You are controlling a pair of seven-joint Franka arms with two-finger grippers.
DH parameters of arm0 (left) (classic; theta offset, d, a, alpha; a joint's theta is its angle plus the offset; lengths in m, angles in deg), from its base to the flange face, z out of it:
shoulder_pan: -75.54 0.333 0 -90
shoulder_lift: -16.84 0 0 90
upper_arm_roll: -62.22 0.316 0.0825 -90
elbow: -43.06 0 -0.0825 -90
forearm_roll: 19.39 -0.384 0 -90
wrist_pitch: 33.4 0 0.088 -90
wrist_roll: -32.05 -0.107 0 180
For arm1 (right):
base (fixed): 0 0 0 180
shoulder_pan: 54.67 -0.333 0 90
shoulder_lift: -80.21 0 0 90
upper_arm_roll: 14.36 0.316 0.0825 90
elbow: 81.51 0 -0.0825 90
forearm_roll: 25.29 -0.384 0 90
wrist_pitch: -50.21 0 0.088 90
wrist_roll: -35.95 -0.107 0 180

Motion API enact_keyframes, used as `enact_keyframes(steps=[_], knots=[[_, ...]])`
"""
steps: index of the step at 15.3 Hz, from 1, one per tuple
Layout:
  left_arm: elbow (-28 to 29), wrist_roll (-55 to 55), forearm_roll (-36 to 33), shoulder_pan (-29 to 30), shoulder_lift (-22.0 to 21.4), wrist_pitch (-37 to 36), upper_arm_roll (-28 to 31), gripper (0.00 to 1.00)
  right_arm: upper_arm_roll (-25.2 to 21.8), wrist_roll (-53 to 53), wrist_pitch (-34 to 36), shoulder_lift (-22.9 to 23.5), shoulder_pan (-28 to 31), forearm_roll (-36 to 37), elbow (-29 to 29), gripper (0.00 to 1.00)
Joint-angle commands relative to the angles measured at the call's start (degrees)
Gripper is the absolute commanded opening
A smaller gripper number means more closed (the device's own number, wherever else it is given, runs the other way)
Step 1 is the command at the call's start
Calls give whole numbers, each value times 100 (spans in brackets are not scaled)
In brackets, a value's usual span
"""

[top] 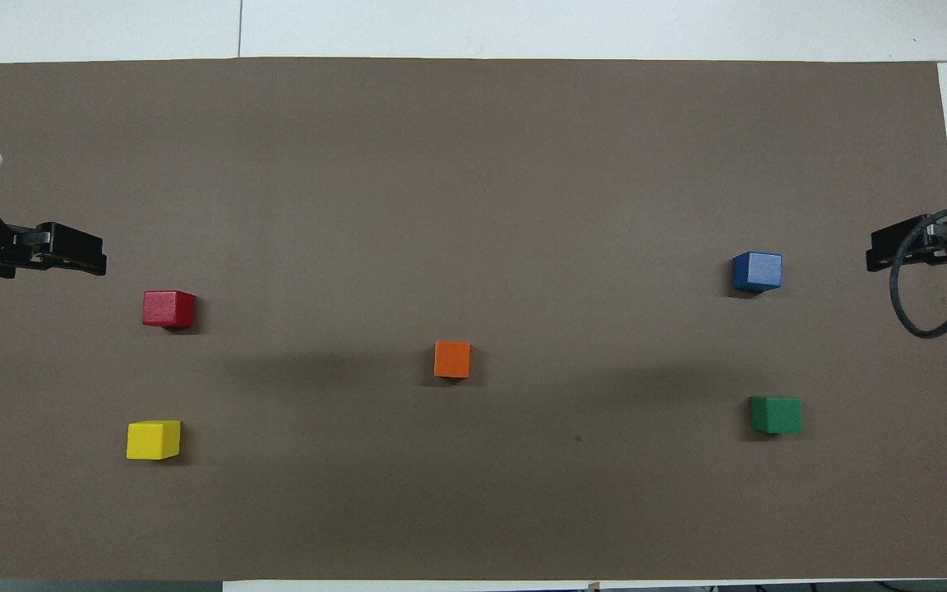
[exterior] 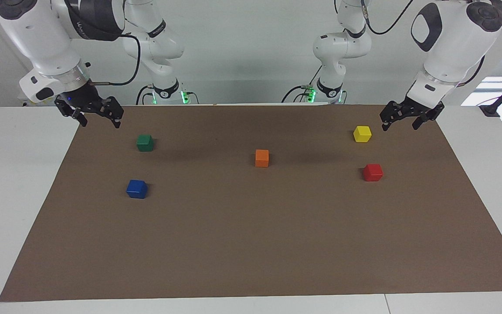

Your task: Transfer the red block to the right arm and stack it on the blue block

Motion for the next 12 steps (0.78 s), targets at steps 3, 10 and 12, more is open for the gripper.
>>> enact_keyframes(steps=[3, 10, 12], knots=[[-58, -9, 71, -55, 57, 56, 73, 100, 65, 104, -82, -97, 103, -47, -121, 100], [337, 123, 79, -54, 74, 698, 179, 100, 83, 183, -108, -97, 94, -406, -94, 100], [486, 106, 71, -55, 285, 794, 161, 100, 74, 428, -108, -96, 103, -739, -68, 100]])
